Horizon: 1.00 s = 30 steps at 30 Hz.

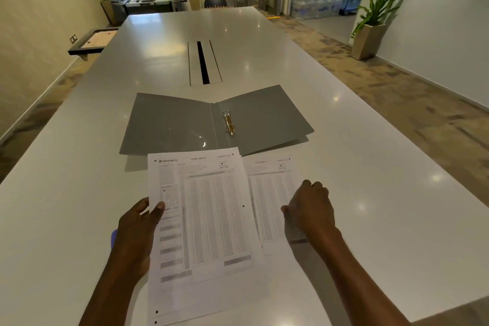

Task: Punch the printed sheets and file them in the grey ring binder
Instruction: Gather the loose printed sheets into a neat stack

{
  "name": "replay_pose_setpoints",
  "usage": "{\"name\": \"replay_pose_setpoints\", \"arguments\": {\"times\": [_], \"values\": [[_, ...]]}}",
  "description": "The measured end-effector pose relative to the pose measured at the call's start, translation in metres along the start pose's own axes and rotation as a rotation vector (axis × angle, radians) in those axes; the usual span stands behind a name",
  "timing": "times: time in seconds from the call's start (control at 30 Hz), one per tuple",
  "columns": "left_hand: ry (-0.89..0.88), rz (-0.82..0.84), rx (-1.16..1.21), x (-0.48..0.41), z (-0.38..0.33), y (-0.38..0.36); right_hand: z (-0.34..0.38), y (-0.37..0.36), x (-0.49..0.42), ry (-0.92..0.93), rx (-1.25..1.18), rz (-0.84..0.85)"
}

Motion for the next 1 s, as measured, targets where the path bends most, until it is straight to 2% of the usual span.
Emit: {"name": "replay_pose_setpoints", "arguments": {"times": [0.23,0.5,0.77,1.0], "values": [[0.003,-0.022,0.011,0.005,-0.002,0.001,-0.015,0.000,-0.014,-0.091,-0.219,0.052],[-0.017,-0.042,0.005,0.002,0.002,0.001,-0.029,0.016,-0.016,-0.013,-0.535,-0.127],[-0.073,-0.114,-0.145,-0.004,0.006,-0.010,-0.021,0.111,-0.001,0.102,-0.651,-0.419],[-0.059,-0.068,-0.173,-0.001,0.013,-0.032,-0.005,0.173,0.023,0.202,-0.885,-0.502]]}}
Point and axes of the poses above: each hand's wrist, its own x-axis away from the middle knuckle, its own y-axis out of the back of the hand, z = x × y, the point moved 7 cm from there along -x, towards the middle knuckle, and after that the axes turned 6 degrees about y, right-handed, at the moved point
